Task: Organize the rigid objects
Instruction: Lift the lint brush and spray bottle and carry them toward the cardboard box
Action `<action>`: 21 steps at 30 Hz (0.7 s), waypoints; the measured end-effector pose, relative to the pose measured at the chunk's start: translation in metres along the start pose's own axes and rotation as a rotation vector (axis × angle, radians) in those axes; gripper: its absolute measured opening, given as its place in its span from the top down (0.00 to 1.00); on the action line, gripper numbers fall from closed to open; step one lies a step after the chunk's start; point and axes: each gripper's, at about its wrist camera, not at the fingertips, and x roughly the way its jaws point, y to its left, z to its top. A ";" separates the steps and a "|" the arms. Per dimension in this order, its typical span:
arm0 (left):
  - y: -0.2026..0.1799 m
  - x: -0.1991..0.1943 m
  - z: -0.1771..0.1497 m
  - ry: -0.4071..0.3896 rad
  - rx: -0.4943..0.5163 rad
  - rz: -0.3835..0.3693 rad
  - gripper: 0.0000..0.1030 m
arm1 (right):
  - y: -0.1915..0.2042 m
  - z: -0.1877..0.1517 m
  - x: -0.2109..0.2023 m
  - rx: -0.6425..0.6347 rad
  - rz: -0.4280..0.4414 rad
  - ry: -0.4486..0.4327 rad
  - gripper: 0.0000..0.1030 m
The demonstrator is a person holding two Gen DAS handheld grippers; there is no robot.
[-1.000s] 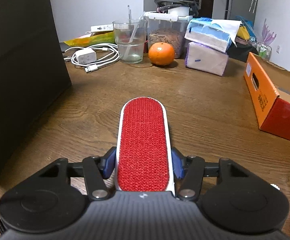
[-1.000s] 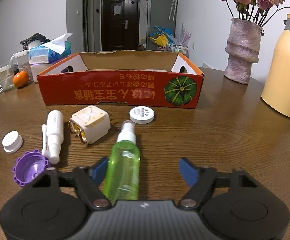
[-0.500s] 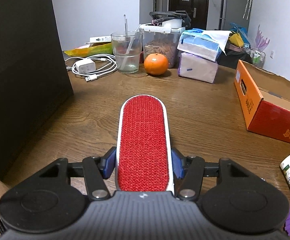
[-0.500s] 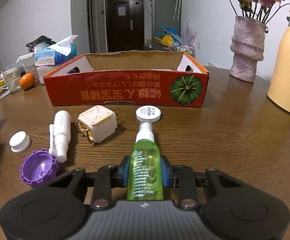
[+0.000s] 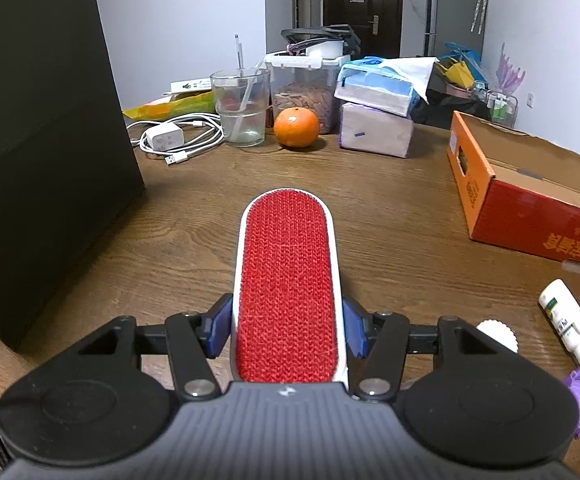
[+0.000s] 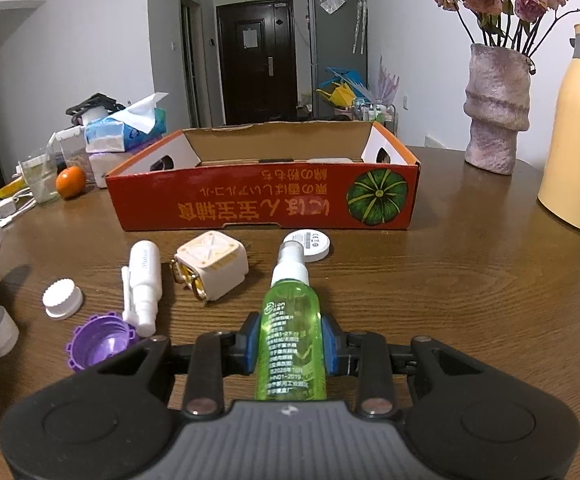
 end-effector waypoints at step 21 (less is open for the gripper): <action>-0.060 -0.045 0.004 -0.043 0.080 -0.090 0.45 | -0.013 0.010 -0.022 0.008 0.034 -0.064 0.71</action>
